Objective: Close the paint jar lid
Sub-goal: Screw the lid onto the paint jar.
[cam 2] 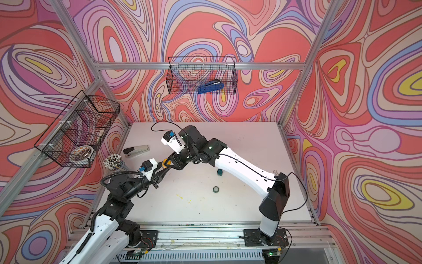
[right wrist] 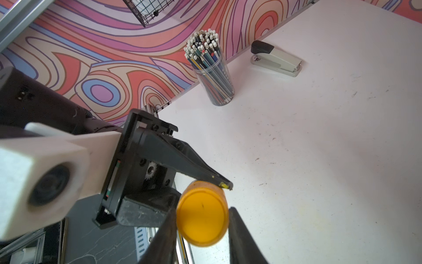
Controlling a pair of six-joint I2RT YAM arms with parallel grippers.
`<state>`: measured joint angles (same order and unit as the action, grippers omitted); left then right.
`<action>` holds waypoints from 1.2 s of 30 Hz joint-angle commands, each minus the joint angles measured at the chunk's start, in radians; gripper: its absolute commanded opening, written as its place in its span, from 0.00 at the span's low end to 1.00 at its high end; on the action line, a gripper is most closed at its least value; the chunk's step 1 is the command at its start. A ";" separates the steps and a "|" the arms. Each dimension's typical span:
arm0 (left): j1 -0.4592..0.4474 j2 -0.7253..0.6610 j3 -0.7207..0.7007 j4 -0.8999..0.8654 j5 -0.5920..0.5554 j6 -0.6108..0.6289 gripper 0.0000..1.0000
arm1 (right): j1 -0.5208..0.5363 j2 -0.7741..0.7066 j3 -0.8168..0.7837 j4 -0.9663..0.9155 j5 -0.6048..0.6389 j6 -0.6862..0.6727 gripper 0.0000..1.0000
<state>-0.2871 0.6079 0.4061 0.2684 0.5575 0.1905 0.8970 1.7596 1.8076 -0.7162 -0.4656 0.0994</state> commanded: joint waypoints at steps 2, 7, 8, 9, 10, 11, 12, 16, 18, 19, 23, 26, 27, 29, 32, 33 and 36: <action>-0.002 -0.013 0.036 0.033 0.058 0.048 0.25 | 0.013 0.055 0.036 -0.039 -0.100 -0.032 0.26; -0.003 -0.001 0.063 0.039 0.039 0.063 0.24 | 0.012 0.069 0.047 -0.061 -0.076 -0.033 0.26; -0.003 0.005 0.071 0.035 0.036 0.067 0.24 | 0.014 0.070 0.046 -0.062 -0.076 -0.033 0.26; -0.003 0.010 0.078 0.035 0.034 0.074 0.23 | 0.015 0.072 0.045 -0.063 -0.074 -0.033 0.26; -0.003 0.015 0.083 0.038 0.029 0.079 0.23 | 0.016 0.072 0.045 -0.062 -0.071 -0.031 0.26; -0.002 0.023 0.091 0.046 0.018 0.079 0.23 | 0.020 0.075 0.045 -0.061 -0.066 -0.029 0.26; -0.003 0.032 0.097 0.048 0.015 0.085 0.23 | 0.025 0.078 0.048 -0.064 -0.062 -0.030 0.26; -0.003 0.070 0.144 0.051 0.019 0.104 0.23 | 0.037 0.096 0.056 -0.069 -0.047 -0.022 0.26; -0.003 0.083 0.150 0.067 0.016 0.103 0.22 | 0.038 0.099 0.052 -0.058 -0.042 -0.006 0.26; -0.003 0.087 0.149 0.079 0.009 0.101 0.22 | 0.039 0.102 0.050 -0.053 -0.037 0.006 0.26; -0.003 0.094 0.153 0.107 -0.040 0.111 0.22 | 0.040 0.104 0.026 -0.011 -0.007 0.075 0.26; -0.003 0.102 0.155 0.144 -0.090 0.114 0.22 | 0.045 0.113 -0.002 0.041 0.013 0.147 0.26; -0.004 0.105 0.155 0.158 -0.107 0.117 0.22 | 0.048 0.118 -0.006 0.050 0.020 0.165 0.26; -0.005 0.115 0.154 0.194 -0.144 0.125 0.22 | 0.054 0.134 -0.008 0.067 0.042 0.204 0.25; -0.007 0.138 0.162 0.231 -0.179 0.137 0.22 | 0.067 0.164 0.001 0.072 0.079 0.246 0.25; -0.009 0.147 0.166 0.241 -0.191 0.143 0.22 | 0.075 0.179 0.016 0.058 0.101 0.252 0.25; -0.020 0.172 0.176 0.259 -0.218 0.183 0.22 | 0.088 0.207 0.032 0.054 0.134 0.289 0.25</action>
<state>-0.2794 0.7826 0.4931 0.2584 0.3145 0.3149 0.9043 1.8771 1.8610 -0.5808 -0.2993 0.3237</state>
